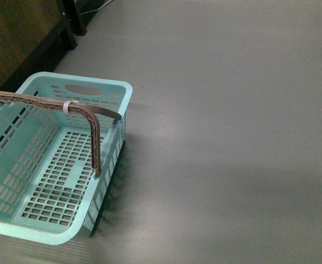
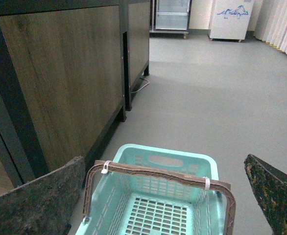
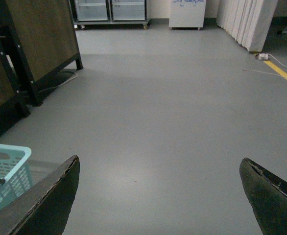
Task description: Pick lemon and mango into basket
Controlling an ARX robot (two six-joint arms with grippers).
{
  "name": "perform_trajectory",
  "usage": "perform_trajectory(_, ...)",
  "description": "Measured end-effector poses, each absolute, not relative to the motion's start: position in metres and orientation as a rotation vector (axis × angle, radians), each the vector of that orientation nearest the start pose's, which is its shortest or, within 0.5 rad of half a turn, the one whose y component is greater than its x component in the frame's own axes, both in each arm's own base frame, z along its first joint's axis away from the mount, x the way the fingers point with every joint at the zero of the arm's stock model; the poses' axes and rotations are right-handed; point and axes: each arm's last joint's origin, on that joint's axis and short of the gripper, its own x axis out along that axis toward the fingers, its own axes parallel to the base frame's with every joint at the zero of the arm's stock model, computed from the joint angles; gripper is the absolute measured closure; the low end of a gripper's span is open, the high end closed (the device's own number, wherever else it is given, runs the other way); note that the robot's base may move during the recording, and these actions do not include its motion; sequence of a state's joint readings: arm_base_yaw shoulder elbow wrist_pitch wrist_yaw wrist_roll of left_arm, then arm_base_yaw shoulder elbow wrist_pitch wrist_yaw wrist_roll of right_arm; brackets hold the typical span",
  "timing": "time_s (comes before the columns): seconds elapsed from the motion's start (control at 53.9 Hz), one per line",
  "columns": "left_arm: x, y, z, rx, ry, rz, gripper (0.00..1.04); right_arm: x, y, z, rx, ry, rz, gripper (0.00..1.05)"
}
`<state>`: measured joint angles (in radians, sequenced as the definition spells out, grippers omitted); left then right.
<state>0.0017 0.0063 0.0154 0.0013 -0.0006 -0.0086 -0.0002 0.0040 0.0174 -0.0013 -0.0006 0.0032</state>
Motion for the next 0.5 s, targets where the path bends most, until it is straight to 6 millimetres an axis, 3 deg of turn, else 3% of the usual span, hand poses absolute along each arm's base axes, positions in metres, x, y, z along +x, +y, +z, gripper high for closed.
perform_trajectory(0.501, 0.0974, -0.0001, 0.1673, -0.044, 0.045, -0.007, 0.07, 0.0969, 0.0000, 0.1690, 0.003, -0.012, 0.000, 0.09)
